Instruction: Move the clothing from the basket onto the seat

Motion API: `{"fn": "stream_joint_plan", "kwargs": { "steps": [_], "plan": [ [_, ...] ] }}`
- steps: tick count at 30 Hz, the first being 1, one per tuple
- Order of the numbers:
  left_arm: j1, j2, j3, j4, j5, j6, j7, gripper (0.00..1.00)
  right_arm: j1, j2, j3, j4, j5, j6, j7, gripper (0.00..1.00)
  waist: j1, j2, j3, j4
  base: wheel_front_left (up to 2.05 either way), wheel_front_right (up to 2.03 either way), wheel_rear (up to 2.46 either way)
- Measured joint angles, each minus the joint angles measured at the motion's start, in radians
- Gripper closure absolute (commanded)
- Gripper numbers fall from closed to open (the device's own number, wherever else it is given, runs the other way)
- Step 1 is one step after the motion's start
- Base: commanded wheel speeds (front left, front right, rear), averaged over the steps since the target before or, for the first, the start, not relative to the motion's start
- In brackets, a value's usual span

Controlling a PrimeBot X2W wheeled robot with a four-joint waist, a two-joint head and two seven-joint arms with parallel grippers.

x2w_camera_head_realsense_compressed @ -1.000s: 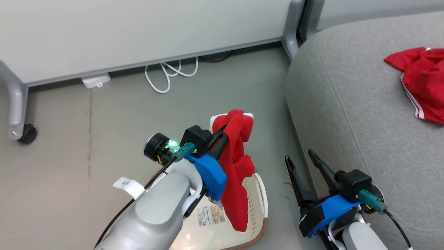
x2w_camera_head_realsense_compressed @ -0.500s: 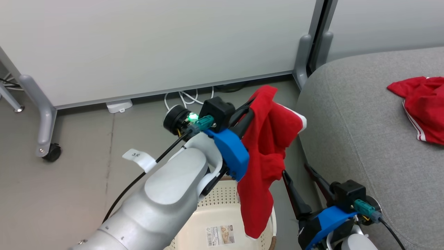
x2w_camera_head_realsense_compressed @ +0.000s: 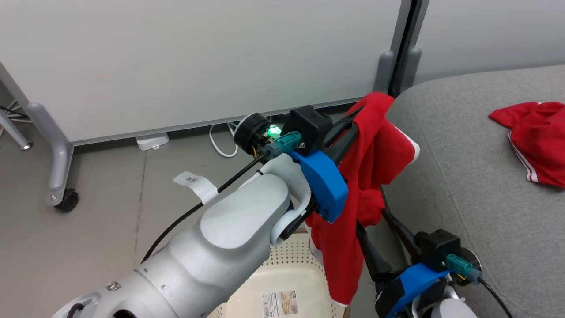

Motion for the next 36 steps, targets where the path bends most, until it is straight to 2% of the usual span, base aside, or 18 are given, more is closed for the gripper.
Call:
{"fn": "stream_joint_plan", "kwargs": {
  "steps": [10,21,26,35,36],
  "plan": [
    [-0.033,0.000,-0.077,-0.001,-0.063,0.029,-0.025,1.00,-0.009,0.000,0.045,-0.091,0.030,0.000,0.031,0.00,0.0000,0.0000,0.001,-0.006,0.00,0.00,0.00],
    [-0.052,0.000,-0.128,0.017,-0.114,0.040,-0.046,1.00,-0.012,0.000,0.065,-0.204,0.070,0.000,0.087,0.00,0.0001,0.0000,-0.003,-0.011,0.00,0.00,0.00],
    [-0.060,0.000,-0.143,0.012,-0.133,0.043,-0.053,1.00,-0.024,0.000,0.079,-0.175,0.072,0.000,0.119,0.00,0.0000,0.0000,-0.002,-0.008,0.00,0.00,0.00],
    [-0.069,0.000,-0.165,-0.002,-0.151,0.047,-0.053,1.00,-0.078,0.000,0.061,-0.044,0.052,0.000,0.171,0.00,0.0000,0.0000,-0.006,0.001,0.00,0.00,0.00],
    [-0.069,0.000,-0.166,-0.003,-0.155,0.047,-0.053,1.00,-0.081,0.000,0.061,-0.031,0.052,0.000,0.174,0.05,0.0000,0.0000,-0.006,0.002,0.00,0.00,0.00]
  ]
}}
